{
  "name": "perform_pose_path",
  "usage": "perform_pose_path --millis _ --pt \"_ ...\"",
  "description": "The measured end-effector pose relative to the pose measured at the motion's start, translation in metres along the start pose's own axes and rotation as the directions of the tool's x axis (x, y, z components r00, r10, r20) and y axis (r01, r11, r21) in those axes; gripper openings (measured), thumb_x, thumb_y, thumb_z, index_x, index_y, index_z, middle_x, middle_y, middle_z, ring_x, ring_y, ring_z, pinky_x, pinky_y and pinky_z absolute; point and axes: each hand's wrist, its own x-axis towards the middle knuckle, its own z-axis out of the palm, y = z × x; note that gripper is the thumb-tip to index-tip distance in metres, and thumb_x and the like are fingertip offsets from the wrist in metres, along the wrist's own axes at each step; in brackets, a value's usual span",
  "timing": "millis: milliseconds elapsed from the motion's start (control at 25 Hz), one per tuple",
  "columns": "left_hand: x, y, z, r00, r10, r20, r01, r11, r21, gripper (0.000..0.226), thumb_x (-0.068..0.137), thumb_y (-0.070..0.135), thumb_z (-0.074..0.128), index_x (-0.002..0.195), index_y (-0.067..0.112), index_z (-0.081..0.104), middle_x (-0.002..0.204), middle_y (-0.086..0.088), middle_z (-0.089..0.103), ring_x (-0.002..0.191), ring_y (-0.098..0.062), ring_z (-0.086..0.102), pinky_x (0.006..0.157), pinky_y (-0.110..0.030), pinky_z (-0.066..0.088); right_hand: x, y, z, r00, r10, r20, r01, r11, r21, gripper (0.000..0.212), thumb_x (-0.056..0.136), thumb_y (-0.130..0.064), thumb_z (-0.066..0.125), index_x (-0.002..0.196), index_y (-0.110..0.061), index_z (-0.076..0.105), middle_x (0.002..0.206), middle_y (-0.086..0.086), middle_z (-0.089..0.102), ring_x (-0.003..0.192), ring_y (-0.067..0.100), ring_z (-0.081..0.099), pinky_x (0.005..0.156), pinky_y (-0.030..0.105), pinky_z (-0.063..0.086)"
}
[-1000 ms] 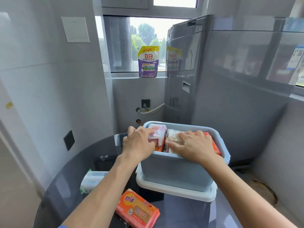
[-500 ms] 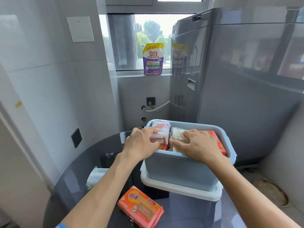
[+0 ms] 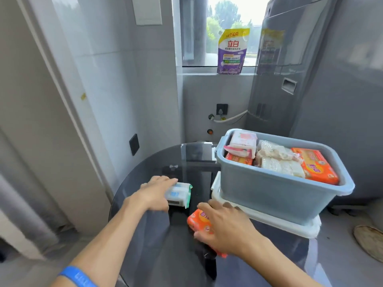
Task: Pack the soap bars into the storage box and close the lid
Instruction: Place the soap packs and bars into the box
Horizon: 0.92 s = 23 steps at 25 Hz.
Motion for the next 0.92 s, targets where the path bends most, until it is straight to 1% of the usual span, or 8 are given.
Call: perform_pose_path --millis 80,240,400,480,560,680,800,920 --pt "0.001 -0.009 0.007 0.996 -0.038 -0.077 0.039 0.999 0.015 0.081 0.063 0.041 0.075 0.137 0.032 0.043 0.122 0.004 0.051 0.111 -0.021 0.044 0.088 -0.038 0.047 0.002 -0.002 0.011 0.987 0.063 0.149 -0.060 0.998 -0.021 0.072 0.076 -0.057 0.057 0.139 -0.034 0.030 0.130 0.002 0.053 0.120 0.032 0.049 0.089 0.042 0.046" --pt "-0.004 -0.016 0.003 0.985 -0.107 -0.133 0.064 0.954 -0.294 0.053 0.049 0.052 0.075 0.097 0.033 0.060 0.098 0.008 0.063 0.085 -0.014 0.063 0.079 -0.038 0.056 0.002 0.002 0.018 0.990 0.119 0.077 -0.125 0.990 0.067 0.070 0.074 -0.039 0.061 0.135 -0.030 0.030 0.130 0.006 0.049 0.118 0.035 0.049 0.085 0.042 0.049" --pt "-0.025 0.017 -0.041 0.895 -0.117 -0.431 -0.196 0.764 -0.615 0.049 0.049 0.054 0.080 0.094 0.047 0.062 0.102 0.006 0.066 0.089 -0.013 0.065 0.080 -0.039 0.055 -0.014 0.021 -0.002 0.989 0.145 0.027 -0.147 0.984 0.097 0.056 0.079 -0.044 0.059 0.130 -0.029 0.041 0.122 0.002 0.058 0.109 0.031 0.056 0.081 0.040 0.048" --pt "-0.041 0.045 -0.067 0.848 -0.007 -0.530 -0.388 0.673 -0.630 0.059 0.051 0.053 0.082 0.107 0.049 0.064 0.105 0.010 0.066 0.096 -0.008 0.064 0.082 -0.034 0.053 -0.023 0.029 -0.030 0.974 0.115 -0.193 -0.057 0.957 0.284 0.042 0.081 -0.049 0.056 0.121 -0.036 0.050 0.111 -0.010 0.065 0.097 0.018 0.062 0.080 0.037 0.052" --pt "-0.049 0.083 -0.089 0.791 0.195 -0.579 -0.538 0.673 -0.508 0.070 0.055 0.057 0.082 0.120 0.044 0.062 0.103 0.015 0.062 0.097 -0.004 0.062 0.080 -0.026 0.049 -0.030 0.047 -0.070 0.823 0.195 -0.534 0.085 0.886 0.455 0.039 0.079 -0.042 0.061 0.116 -0.039 0.050 0.107 -0.017 0.063 0.085 0.007 0.061 0.074 0.028 0.053" --pt "-0.043 0.157 -0.118 0.688 0.460 -0.562 -0.679 0.681 -0.274 0.070 0.057 0.062 0.078 0.121 0.043 0.058 0.099 0.014 0.057 0.093 -0.006 0.060 0.080 -0.028 0.048 -0.032 0.093 -0.125 0.598 0.079 -0.798 0.076 0.985 0.154 0.068 0.073 -0.029 0.070 0.136 -0.034 0.044 0.136 -0.011 0.049 0.109 0.011 0.052 0.085 0.023 0.044" --pt "-0.016 0.216 -0.136 0.614 0.597 -0.516 -0.756 0.633 -0.166 0.059 0.062 0.062 0.077 0.114 0.042 0.061 0.099 0.013 0.062 0.092 -0.005 0.060 0.082 -0.028 0.049 -0.027 0.139 -0.154 0.760 -0.047 -0.648 -0.015 0.996 -0.091 0.058 0.079 -0.027 0.076 0.133 -0.026 0.057 0.139 -0.005 0.055 0.113 0.028 0.055 0.089 0.040 0.049" --pt "0.027 0.235 -0.142 0.771 0.547 -0.326 -0.636 0.632 -0.443 0.067 0.073 0.066 0.072 0.129 0.034 0.058 0.112 0.010 0.066 0.106 -0.008 0.061 0.097 -0.036 0.049 -0.027 0.184 -0.159 0.770 0.120 -0.626 -0.135 0.991 0.023 0.030 0.085 -0.041 0.071 0.111 -0.027 0.065 0.105 -0.010 0.070 0.089 0.023 0.064 0.073 0.039 0.051"
